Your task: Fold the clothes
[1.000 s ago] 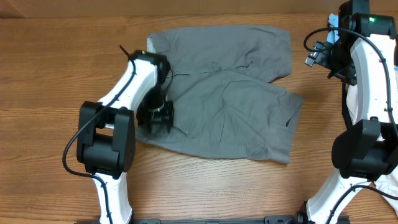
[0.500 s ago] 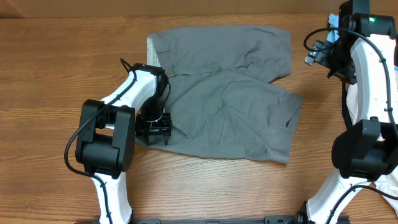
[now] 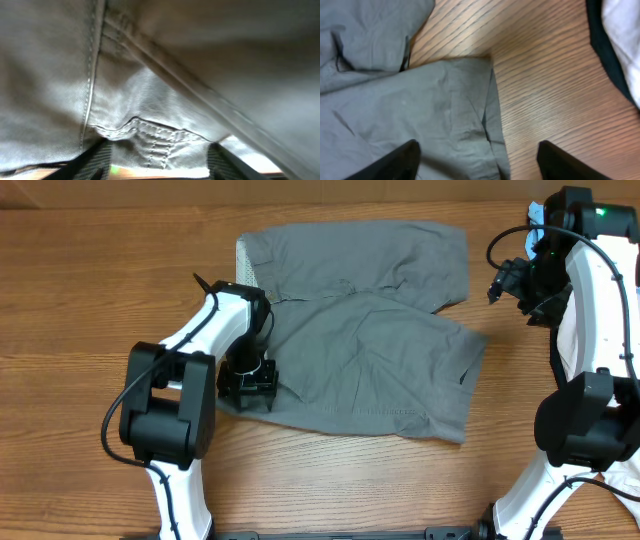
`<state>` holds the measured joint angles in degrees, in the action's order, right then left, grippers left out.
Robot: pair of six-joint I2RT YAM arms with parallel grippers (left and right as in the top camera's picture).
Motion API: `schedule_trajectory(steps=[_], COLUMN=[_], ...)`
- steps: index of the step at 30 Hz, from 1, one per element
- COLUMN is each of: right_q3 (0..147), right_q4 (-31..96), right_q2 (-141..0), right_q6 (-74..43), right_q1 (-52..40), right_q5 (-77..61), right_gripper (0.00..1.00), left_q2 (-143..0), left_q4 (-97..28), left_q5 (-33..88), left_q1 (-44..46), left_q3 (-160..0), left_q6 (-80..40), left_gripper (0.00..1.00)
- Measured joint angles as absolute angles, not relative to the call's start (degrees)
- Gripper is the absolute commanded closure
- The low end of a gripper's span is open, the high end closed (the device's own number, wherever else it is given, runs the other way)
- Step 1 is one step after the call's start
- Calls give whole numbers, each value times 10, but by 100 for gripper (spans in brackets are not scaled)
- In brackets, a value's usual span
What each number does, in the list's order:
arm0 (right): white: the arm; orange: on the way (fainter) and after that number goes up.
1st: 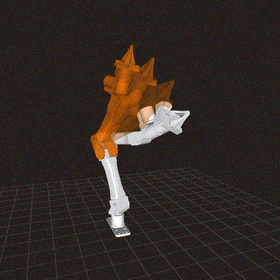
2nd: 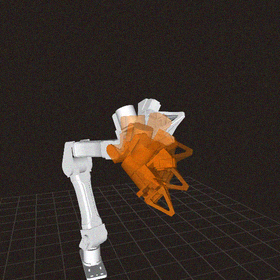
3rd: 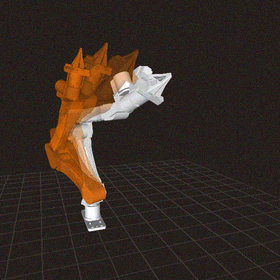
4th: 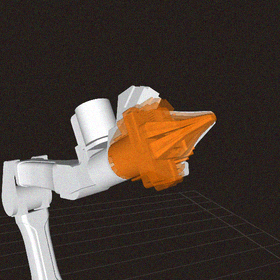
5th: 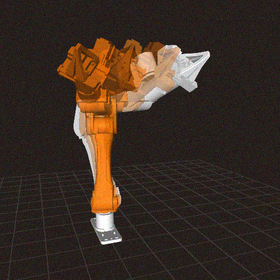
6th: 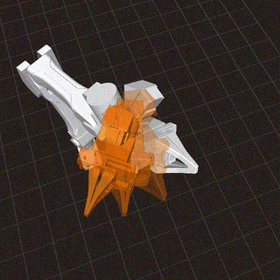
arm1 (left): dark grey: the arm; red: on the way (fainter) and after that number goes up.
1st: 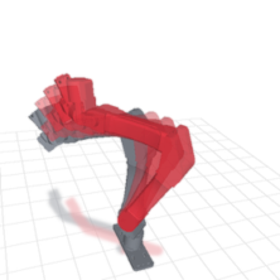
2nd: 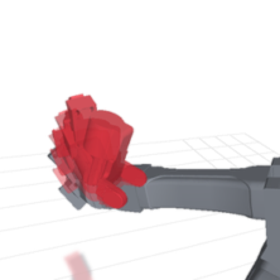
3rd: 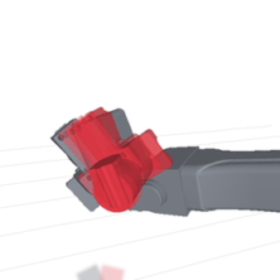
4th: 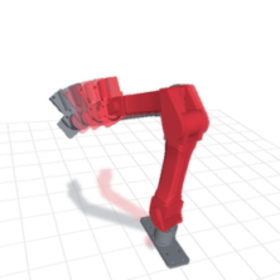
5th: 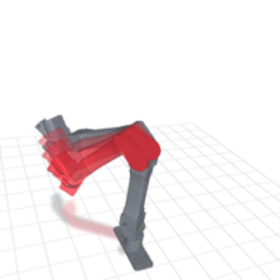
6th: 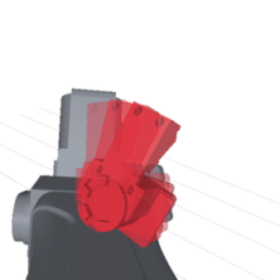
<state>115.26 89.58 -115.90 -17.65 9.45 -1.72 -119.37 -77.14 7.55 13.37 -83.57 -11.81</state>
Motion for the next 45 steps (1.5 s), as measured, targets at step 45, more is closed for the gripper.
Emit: schedule_trajectory(steps=[45], right_q3=[742], right_q4=[475], right_q2=[-1160], right_q6=[-48], right_q1=[180], right_q5=[-287], right_gripper=[55], left_q2=[-1029], left_q4=[-711], left_q5=[80], left_q1=[134], left_q3=[-960], left_q6=[-114], left_gripper=[0])
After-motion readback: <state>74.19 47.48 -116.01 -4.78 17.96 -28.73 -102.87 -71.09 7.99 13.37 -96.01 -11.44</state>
